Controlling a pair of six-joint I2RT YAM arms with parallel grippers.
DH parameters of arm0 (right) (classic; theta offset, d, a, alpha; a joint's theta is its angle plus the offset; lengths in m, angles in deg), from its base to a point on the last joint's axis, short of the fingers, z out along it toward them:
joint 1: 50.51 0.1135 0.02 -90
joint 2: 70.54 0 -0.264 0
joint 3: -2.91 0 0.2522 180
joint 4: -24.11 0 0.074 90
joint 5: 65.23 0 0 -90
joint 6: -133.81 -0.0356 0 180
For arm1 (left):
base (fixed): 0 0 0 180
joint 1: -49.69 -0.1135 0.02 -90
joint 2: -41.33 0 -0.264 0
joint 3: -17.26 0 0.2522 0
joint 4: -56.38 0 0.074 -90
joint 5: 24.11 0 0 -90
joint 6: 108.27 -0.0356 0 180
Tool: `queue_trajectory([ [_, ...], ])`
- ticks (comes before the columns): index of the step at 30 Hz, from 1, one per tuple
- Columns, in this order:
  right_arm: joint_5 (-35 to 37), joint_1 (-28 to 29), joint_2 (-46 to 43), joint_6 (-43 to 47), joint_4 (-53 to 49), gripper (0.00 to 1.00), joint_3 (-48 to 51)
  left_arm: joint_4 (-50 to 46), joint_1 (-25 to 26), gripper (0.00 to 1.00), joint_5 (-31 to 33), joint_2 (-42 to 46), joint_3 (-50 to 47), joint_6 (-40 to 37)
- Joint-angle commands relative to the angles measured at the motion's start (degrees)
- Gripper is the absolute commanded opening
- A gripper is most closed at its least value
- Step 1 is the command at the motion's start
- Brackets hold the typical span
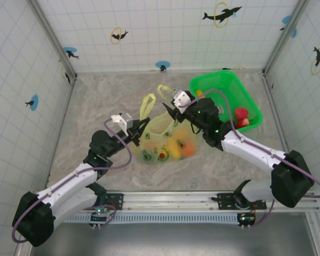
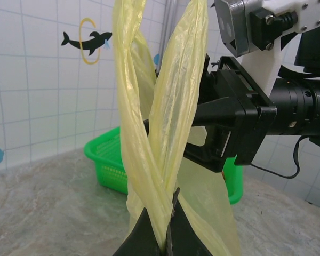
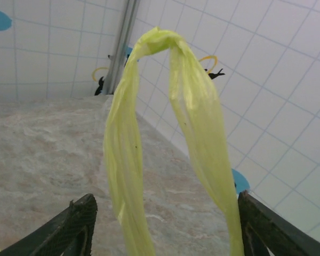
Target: Place the fake fruits into the plastic bag and tie a complex knot
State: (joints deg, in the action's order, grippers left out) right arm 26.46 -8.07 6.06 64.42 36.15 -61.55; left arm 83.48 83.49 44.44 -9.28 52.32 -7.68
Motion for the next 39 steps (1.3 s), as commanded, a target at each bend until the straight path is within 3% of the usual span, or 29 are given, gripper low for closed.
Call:
queue_trajectory([
  [1, 4.3, -0.7, 0.5, 0.4, 3.9, 0.63, -0.9, 1.9, 0.5, 0.00, -1.1, 0.9, -0.2, -0.2],
  [5, 0.3, -2.4, 1.3, -1.3, 2.0, 0.40, -2.8, 1.8, 0.5, 0.00, -1.0, 1.2, -0.2, -0.4],
  [9, -2.4, -3.5, 1.6, -1.2, -0.2, 0.30, -3.9, 1.5, 0.5, 0.00, -1.0, 1.3, -0.1, -0.6],
  [16, -8.7, -3.8, -3.0, 1.2, 1.0, 0.01, 0.3, -1.1, 0.6, 0.00, -0.1, 0.5, 1.2, -0.6],
  [21, -11.6, -3.7, -7.3, 2.8, -1.8, 0.00, 3.4, -4.9, 0.5, 0.00, 0.9, -0.6, 3.4, -0.7],
  [26, -22.7, -4.4, -12.1, 4.4, 3.2, 0.00, 9.8, -9.1, 0.5, 0.00, -3.0, -3.9, 6.8, -0.6],
  [34, -32.2, -2.2, -9.8, 15.8, -6.2, 0.00, 6.0, -11.5, 0.6, 0.00, -11.0, -6.9, 9.4, -1.1],
  [39, -31.3, 0.7, -5.3, 21.5, -15.6, 0.00, 0.2, -12.0, 0.6, 0.00, -14.0, -7.3, 9.9, -1.7],
])
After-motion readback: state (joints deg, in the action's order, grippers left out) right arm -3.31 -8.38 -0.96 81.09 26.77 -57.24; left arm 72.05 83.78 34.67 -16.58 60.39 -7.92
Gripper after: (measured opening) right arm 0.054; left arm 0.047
